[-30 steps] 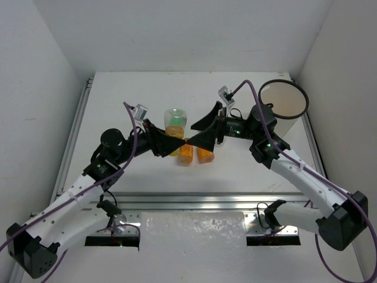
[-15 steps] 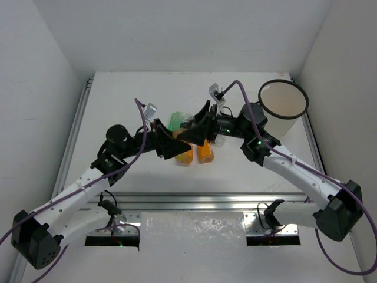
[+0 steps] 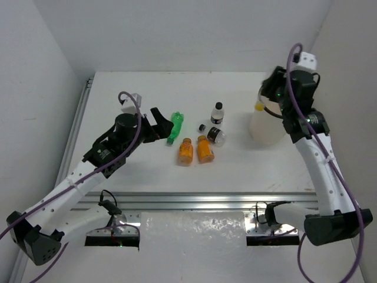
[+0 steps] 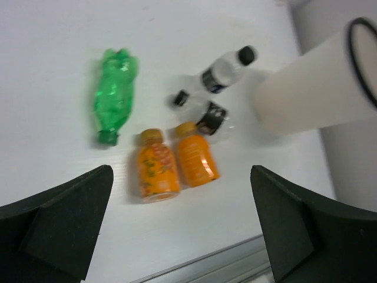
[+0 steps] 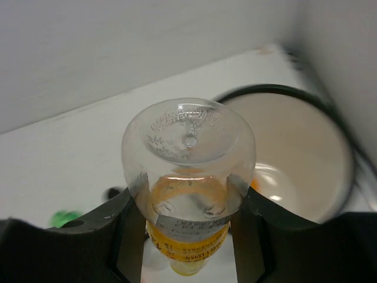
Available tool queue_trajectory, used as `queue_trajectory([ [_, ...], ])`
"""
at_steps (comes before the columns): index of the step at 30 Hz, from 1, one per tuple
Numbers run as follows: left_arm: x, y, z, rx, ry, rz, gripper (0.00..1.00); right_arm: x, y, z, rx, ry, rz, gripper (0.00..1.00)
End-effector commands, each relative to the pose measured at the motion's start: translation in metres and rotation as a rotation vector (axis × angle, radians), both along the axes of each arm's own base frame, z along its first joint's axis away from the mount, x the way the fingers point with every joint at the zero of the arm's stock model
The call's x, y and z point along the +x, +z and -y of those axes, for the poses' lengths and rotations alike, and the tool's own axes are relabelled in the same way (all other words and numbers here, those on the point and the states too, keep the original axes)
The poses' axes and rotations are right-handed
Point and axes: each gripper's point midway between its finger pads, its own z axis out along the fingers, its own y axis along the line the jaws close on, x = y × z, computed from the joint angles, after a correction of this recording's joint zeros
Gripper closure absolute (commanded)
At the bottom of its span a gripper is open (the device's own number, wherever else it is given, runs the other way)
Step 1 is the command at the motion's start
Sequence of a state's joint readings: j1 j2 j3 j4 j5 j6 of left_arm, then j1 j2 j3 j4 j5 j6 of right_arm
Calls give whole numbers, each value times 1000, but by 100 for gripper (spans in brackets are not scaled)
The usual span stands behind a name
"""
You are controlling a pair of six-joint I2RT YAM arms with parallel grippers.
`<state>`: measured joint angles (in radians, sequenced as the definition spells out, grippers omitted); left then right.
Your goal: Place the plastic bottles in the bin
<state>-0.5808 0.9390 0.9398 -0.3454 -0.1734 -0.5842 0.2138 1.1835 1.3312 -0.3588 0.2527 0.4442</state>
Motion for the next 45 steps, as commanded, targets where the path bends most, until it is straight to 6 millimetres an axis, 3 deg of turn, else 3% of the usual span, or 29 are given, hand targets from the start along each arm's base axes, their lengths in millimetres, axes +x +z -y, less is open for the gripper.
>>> queue_trajectory([
  [1,10,-24,-24,128,126,-64,0,-15,-25,99,-131,-379,-141,100],
  [6,28,-33,-6,137,89,-80,0,23,-30,139,-163,-465,-160,96],
  [8,36,-36,0,151,78,-82,0,38,-25,146,-194,-468,-161,86],
  [9,39,-38,2,156,76,-85,0,41,-24,147,-205,-469,-170,73],
  [10,42,-39,4,163,71,-82,0,43,-23,149,-213,-474,-177,2],
  [11,47,-46,7,174,65,-95,0,45,-10,149,-207,-476,-161,1],
  [12,50,-49,9,184,60,-99,0,46,-20,149,-219,-469,-215,1],
  [15,63,-70,15,242,56,-144,0,36,-8,145,-191,-463,-208,1],
  [18,79,-94,15,303,69,-205,0,25,-4,125,-134,-364,-195,1],
  [21,100,-123,13,334,57,-274,0,9,-1,81,-35,-135,-155,1],
  [22,111,-136,11,368,49,-299,2,-3,9,66,-4,-66,-113,1],
  [23,117,-142,14,384,32,-301,3,-9,-12,39,43,81,-140,1],
  [24,127,-141,15,397,34,-292,3,-10,-8,27,61,148,-97,1],
  [25,130,-168,9,445,40,-361,4,-20,-19,16,104,195,-106,1],
  [26,136,-174,7,452,44,-375,5,-25,-18,-1,134,285,-87,1],
  [27,147,-176,3,456,58,-375,6,-28,-21,-8,154,320,-91,1],
  [28,151,-194,3,460,47,-409,8,-35,-27,-20,189,376,-107,1],
  [30,162,-209,-2,456,39,-434,10,-39,-31,-30,203,420,-109,1],
  [32,169,-216,5,422,-8,-431,18,-46,-37,-51,195,489,-111,1],
  [33,169,-228,6,421,-21,-451,26,-48,-39,-57,183,512,-109,1],
  [35,172,-232,8,415,-43,-454,39,-53,-43,-74,173,567,-122,1],
  [36,174,-235,6,414,-44,-462,66,-57,-43,-84,173,614,-122,1],
  [38,175,-234,-6,399,-6,-494,91,-63,-43,-105,181,701,-108,1],
  [39,174,-221,-10,387,15,-485,100,-72,-48,-119,214,778,-119,1],
  [40,173,-211,-13,384,39,-467,100,-79,-48,-132,235,843,-115,1],
  [42,163,-169,-15,317,67,-378,100,-87,-45,-154,311,970,-91,1],
  [43,144,-169,-14,285,38,-379,100,-87,-36,-163,323,1013,-44,1],
  [44,135,-123,-9,207,21,-273,100,-89,-35,-168,371,1028,-60,1],
  [45,127,-98,12,111,-93,-187,100,-92,-37,-177,394,1069,-65,1],
])
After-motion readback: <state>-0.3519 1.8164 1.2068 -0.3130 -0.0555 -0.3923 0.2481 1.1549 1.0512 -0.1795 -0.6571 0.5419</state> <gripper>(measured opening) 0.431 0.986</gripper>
